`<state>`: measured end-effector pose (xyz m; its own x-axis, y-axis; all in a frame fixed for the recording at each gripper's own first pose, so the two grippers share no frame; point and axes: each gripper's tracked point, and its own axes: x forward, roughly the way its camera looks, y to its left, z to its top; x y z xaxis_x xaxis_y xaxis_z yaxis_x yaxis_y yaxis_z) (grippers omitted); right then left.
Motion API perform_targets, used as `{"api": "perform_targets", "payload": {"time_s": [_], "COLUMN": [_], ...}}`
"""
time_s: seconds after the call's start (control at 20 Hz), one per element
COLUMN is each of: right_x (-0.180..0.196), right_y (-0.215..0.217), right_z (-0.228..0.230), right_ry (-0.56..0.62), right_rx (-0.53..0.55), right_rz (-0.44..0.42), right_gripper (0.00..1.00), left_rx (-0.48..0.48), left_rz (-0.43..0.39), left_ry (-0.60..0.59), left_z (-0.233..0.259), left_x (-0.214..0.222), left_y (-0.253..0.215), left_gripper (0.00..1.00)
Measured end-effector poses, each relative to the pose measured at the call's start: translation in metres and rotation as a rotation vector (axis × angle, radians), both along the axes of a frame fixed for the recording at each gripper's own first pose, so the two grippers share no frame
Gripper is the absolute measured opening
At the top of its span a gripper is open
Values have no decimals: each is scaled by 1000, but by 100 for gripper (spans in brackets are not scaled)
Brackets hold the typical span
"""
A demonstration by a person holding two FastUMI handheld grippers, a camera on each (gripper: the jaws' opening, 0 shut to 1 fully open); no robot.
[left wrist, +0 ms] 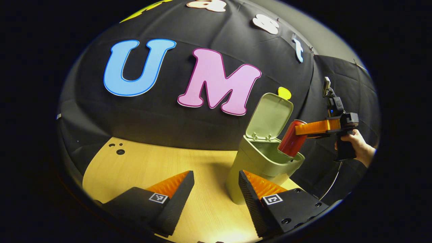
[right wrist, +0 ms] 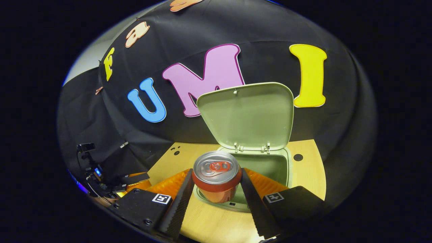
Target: Press the lid of the desktop garbage bin to open it, pick up the crumpled paper on the desktop and throw it into the bin, then pick up the pop can on the desktop and drop it into the bin, and finally close the garbage bin lid.
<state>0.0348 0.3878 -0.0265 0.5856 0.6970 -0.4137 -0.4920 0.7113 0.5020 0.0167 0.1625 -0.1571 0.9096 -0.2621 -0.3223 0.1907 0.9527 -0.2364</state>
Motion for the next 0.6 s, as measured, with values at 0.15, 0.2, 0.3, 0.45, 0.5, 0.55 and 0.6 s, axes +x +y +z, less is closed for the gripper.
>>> {"api": "perform_targets", "payload": {"time_s": [0.15, 0.2, 0.3, 0.45, 0.5, 0.55, 0.6], "right_x": [9, 11, 14, 13, 13, 13, 12], "right_y": [9, 12, 17, 21, 21, 20, 21], "right_z": [-13, -18, -30, -47, -53, -58, -63], "right_ry": [9, 17, 32, 72, 82, 91, 98], "right_rx": [-10, -12, -18, -26, -31, -41, -48], "right_rz": [0, 0, -2, -7, -9, -13, -12], "right_gripper": [84, 84, 84, 84, 84, 84, 84], "left_rx": [3, 3, 6, 10, 11, 11, 10], "left_rz": [10, 12, 15, 21, 22, 26, 27], "left_ry": [1, 1, 3, 5, 6, 8, 9], "left_z": [1, 0, 0, 0, -1, -1, -2], "left_x": [0, -1, -1, -3, -4, -3, -4], "left_y": [3, 5, 5, 9, 10, 11, 11], "left_gripper": [86, 86, 86, 87, 86, 86, 86]}}
